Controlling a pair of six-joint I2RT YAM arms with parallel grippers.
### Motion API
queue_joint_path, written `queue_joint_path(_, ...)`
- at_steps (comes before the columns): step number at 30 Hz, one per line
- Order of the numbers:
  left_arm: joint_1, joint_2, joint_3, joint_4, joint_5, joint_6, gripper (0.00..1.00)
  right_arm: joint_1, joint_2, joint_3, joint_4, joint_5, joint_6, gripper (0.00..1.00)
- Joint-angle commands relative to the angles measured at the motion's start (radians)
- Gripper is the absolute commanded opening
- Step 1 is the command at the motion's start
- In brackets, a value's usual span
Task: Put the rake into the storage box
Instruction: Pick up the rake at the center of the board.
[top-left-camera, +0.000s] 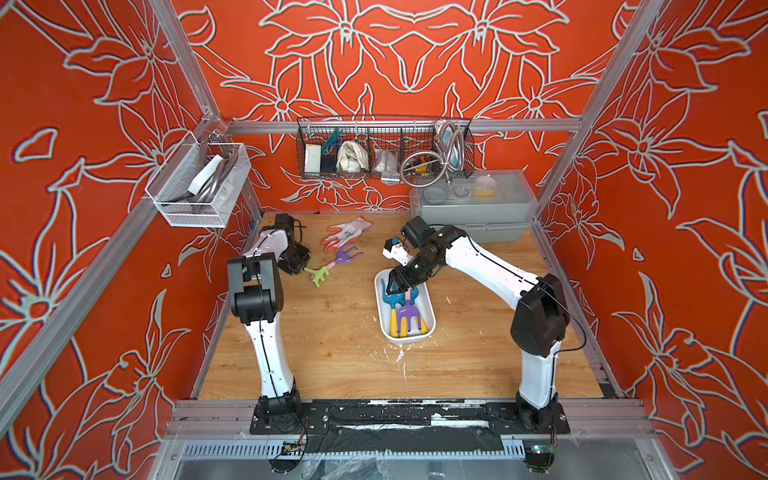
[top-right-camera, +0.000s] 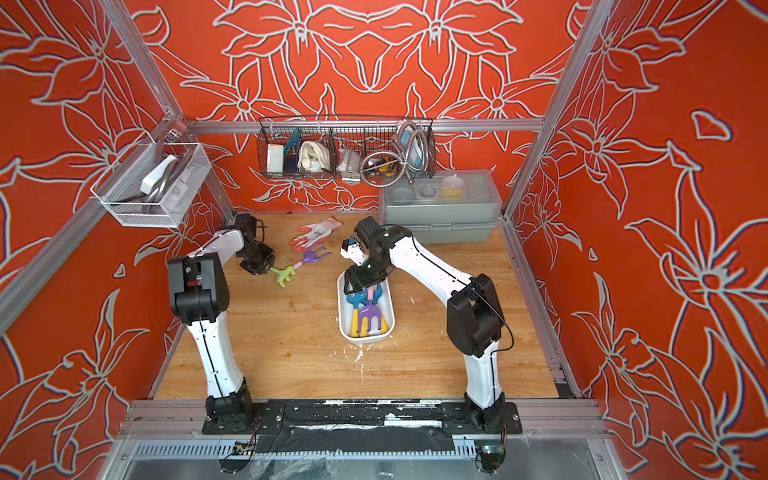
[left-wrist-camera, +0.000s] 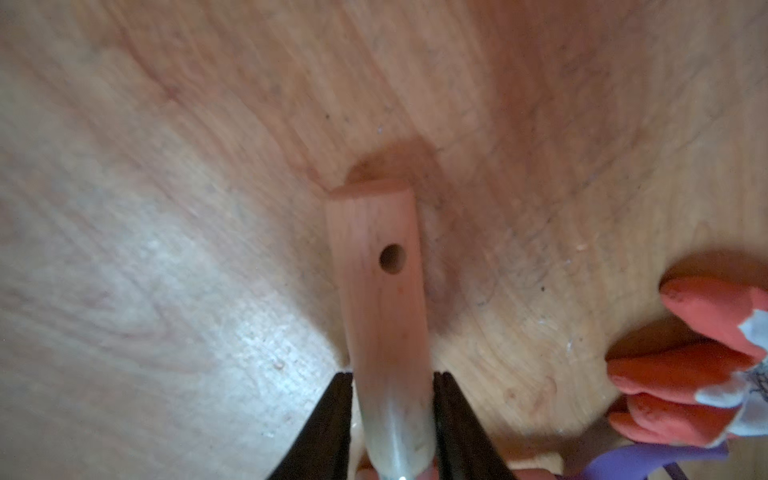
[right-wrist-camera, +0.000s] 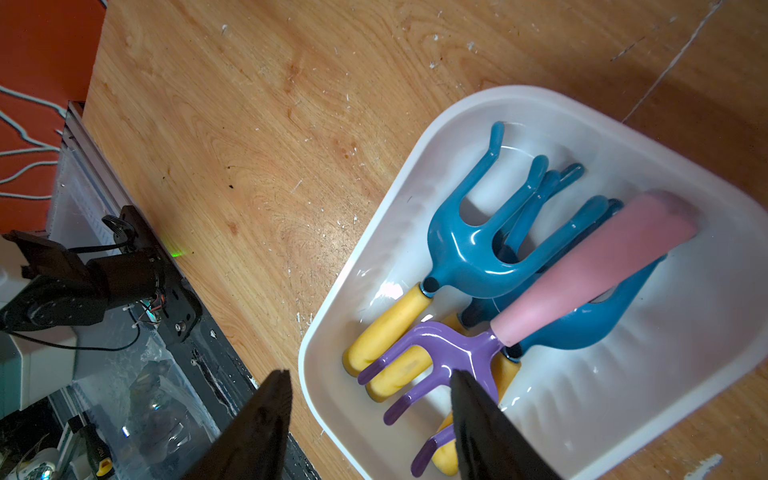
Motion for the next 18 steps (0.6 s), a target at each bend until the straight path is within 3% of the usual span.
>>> queue_joint_path(1, 0.006, 0.002, -0.024, -0.02, 0.002, 0.016, 0.31, 0.001, 0.012, 0.024, -0.025, -0.013, -0.01, 0.61)
queue_joint_path(9, 0.006, -0.06, -0.078, 0.003, 0.023, 0.03, 0.15, 0.0, -0.016, -0.015, -0.007, -0.008, 0.012, 0.6)
queue_joint_path(18, 0.006, -0.232, -0.233, 0.033, 0.03, 0.045, 0.04, 0.0, -0.093, -0.098, 0.026, 0.016, 0.058, 0.59)
